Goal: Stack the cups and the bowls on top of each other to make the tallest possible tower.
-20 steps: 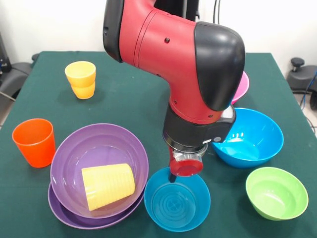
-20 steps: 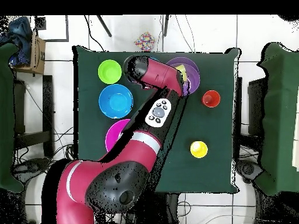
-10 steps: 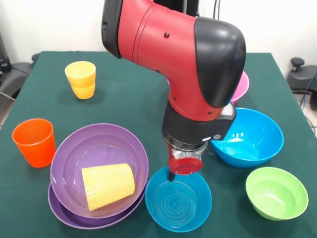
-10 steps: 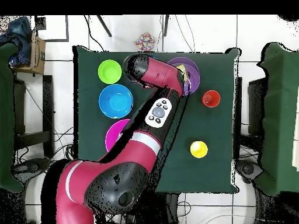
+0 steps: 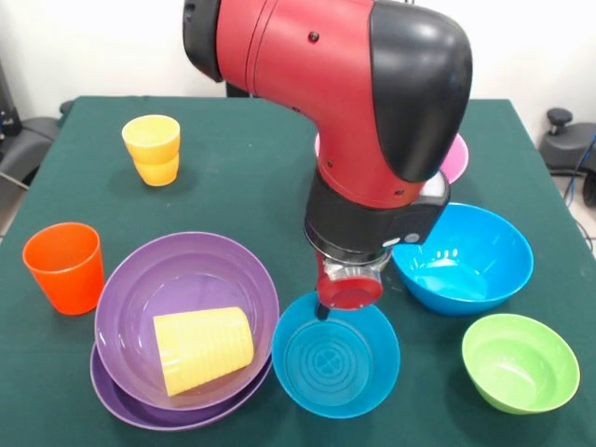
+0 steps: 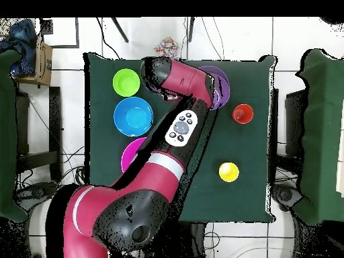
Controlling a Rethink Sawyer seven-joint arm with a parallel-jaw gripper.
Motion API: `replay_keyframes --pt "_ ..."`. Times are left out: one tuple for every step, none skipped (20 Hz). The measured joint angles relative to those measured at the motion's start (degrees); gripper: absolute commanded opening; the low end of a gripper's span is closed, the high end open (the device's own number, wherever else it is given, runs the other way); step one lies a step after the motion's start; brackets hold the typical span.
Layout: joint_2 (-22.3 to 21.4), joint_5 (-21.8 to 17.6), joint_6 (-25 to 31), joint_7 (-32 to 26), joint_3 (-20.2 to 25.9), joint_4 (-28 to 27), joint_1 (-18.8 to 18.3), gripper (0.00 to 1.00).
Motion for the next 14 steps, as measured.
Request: replay_keyframes --pt "-0.12 0.0 0.27 0.0 -0.08 -0.07 0.0 0.0" --pt "-0.42 0.11 0.76 0.0 -0.29 -0.26 0.0 0.0" --pt "-0.56 0.19 1.0 0.0 -0.4 -0.41 0.0 0.0" --pt "-0.75 0.37 1.32 0.0 -0.54 -0.68 0.0 0.0" --pt "-0.86 0.52 1.52 0.0 -0.62 -0.87 0.0 0.0" --pt "-1.08 0.86 1.78 0.0 -0.68 -1.17 0.0 0.0" --pt "-1.18 1.06 1.86 0.0 -0.68 -1.27 0.0 0.0" --pt "-1.51 1.69 2.08 0.0 -0.71 -1.57 0.01 0.0" --pt "-1.61 1.88 2.17 0.0 -0.77 -1.68 0.01 0.0" --pt "-1.69 2.04 2.32 0.0 -0.89 -1.84 0.0 0.0" --pt "-1.77 2.2 2.47 0.0 -1.01 -2.01 0.0 0.0" --pt "-1.82 2.31 2.73 0.0 -1.2 -2.27 0.0 0.0" --pt "-1.82 2.46 3.21 0.0 -1.53 -2.75 0.0 0.0" --pt "-1.82 2.58 4.14 0.0 -2.0 -3.49 0.0 0.0"
